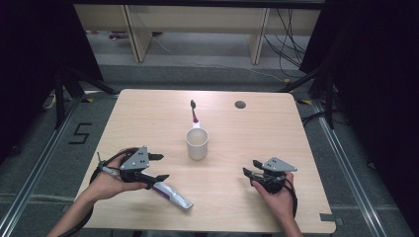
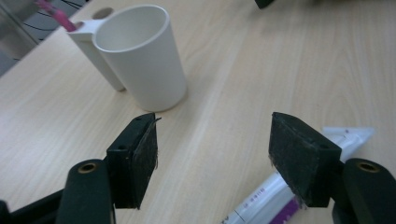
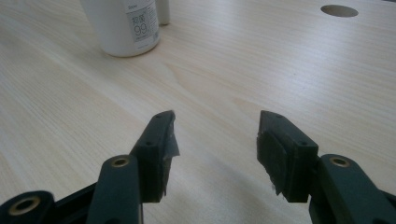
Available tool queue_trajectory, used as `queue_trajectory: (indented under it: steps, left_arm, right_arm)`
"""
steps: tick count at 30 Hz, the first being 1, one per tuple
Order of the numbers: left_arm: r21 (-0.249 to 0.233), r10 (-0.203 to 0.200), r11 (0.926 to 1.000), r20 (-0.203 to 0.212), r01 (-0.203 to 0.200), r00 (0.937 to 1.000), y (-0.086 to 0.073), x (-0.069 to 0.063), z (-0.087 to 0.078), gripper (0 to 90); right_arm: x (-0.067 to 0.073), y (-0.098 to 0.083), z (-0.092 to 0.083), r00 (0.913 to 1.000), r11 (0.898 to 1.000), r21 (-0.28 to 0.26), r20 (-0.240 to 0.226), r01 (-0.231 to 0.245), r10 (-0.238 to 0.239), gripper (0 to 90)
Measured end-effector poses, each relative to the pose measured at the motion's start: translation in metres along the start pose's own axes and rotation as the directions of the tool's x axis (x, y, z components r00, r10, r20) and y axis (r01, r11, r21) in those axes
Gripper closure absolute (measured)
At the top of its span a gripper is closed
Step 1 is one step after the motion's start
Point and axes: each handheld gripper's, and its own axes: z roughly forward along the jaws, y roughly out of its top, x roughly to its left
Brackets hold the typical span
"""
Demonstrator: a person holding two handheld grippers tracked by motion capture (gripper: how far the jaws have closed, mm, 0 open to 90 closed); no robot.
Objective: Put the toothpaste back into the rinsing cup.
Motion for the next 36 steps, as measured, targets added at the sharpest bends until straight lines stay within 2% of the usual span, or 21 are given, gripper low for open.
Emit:
queue_trajectory:
  steps: [3,5,8,10,12,14,15,16,17,18,19,24,25,26,27,28,29,30,31,34,36]
  left_arm:
    - [0.09,0.087,0.9919,0.038,-0.091,0.9954,0.004,0.001,0.004,34.8]
    - [0.087,0.083,0.9923,0.056,-0.087,0.995,0.004,-0.001,0.006,35.6]
    - [0.135,0.124,0.9811,0.106,-0.138,0.9865,0.007,-0.002,0.01,36.6]
    - [0.171,0.151,0.9697,0.14,-0.174,0.9785,0.009,-0.002,0.012,37.5]
    - [0.228,0.17,0.95,0.197,-0.214,0.9655,0.011,-0.002,0.016,38.1]
    - [0.236,0.168,0.9474,0.207,-0.216,0.9637,0.01,-0.003,0.018,39.4]
    - [0.277,0.193,0.9256,0.239,-0.258,0.9516,0.01,-0.001,0.02,39.8]
    - [0.277,0.193,0.9256,0.239,-0.258,0.9516,0.01,-0.001,0.02,40.0]
    - [0.316,0.213,0.9016,0.273,-0.296,0.9383,0.011,0.0,0.023,40.3]
    - [0.316,0.213,0.9016,0.273,-0.296,0.9383,0.011,0.0,0.023,40.4]
    - [0.341,0.234,0.8787,0.301,-0.334,0.9243,0.013,0.0,0.025,40.5]
    - [0.389,0.272,0.8234,0.368,-0.413,0.889,0.015,-0.001,0.035,42.6]
    - [0.393,0.277,0.8155,0.38,-0.425,0.8826,0.015,-0.001,0.037,42.8]
    - [0.394,0.264,0.8192,0.386,-0.417,0.8841,0.015,-0.002,0.039,43.2]
    - [0.402,0.275,0.8036,0.402,-0.439,0.8732,0.015,-0.002,0.041,43.4]
    - [0.403,0.263,0.8078,0.408,-0.431,0.8743,0.014,-0.003,0.043,43.8]
    - [0.409,0.262,0.8,0.42,-0.439,0.8686,0.014,-0.003,0.045,44.2]
    - [0.422,0.272,0.7806,0.435,-0.461,0.8582,0.014,-0.003,0.047,44.3]
    - [0.428,0.251,0.7875,0.435,-0.444,0.8646,0.013,-0.004,0.048,44.4]
    - [0.451,0.25,0.7625,0.457,-0.464,0.8538,0.011,-0.004,0.051,44.8]
    - [0.458,0.247,0.7543,0.466,-0.471,0.8496,0.011,-0.004,0.053,45.2]
  right_arm:
    - [0.001,0.0,0.0,0.9999,1.0,0.003,-0.009,-0.013,0.013,47.2]
    - [0.001,0.0,0.001,0.9999,1.0,0.003,-0.01,-0.012,0.012,47.2]
    - [0.001,0.0,0.001,0.9999,1.0,0.002,-0.01,-0.012,0.012,47.2]
    - [0.001,0.0,0.0,0.9999,1.0,0.002,-0.009,-0.013,0.013,47.1]
    - [0.0,0.0,0.001,1.0,1.0,-0.005,0.002,0.01,-0.01,47.1]
    - [0.0,0.0,0.0,1.0,1.0,0.002,0.0,0.002,-0.002,47.1]
    - [0.001,0.0,0.0,1.0,1.0,0.008,-0.007,-0.007,0.007,47.1]
    - [0.001,0.0,0.0,0.9999,1.0,0.014,-0.009,-0.006,0.006,47.1]
    - [0.001,0.0,0.001,0.9998,1.0,0.015,-0.016,-0.013,0.013,47.1]
    - [0.001,0.0,0.001,0.9998,1.0,0.015,-0.016,-0.013,0.013,47.1]
    - [0.002,0.0,0.001,0.9995,1.0,0.017,-0.02,-0.024,0.024,47.1]
    - [0.002,0.0,0.001,0.9995,1.0,0.018,-0.02,-0.024,0.024,47.1]
    - [0.002,0.0,0.001,0.9995,1.0,0.017,-0.021,-0.023,0.024,47.1]
    - [0.002,0.0,0.001,0.9995,1.0,0.017,-0.021,-0.023,0.023,47.1]
    - [0.002,0.0,0.001,0.9995,1.0,0.017,-0.021,-0.022,0.023,47.1]
    - [0.002,0.0,0.001,0.9996,1.0,0.016,-0.02,-0.019,0.02,47.1]
    - [0.001,0.0,0.001,0.9996,1.0,0.019,-0.022,-0.015,0.015,47.0]
    - [0.001,0.0,0.0,0.9998,1.0,0.016,-0.015,-0.016,0.016,47.0]
    - [0.0,0.0,0.0,0.9999,1.0,0.013,-0.012,-0.008,0.008,47.0]
    - [0.003,0.0,0.0,0.9993,0.999,0.027,-0.016,-0.034,0.034,47.0]
    - [0.003,0.0,0.0,0.9994,0.999,0.021,-0.013,-0.032,0.032,47.0]
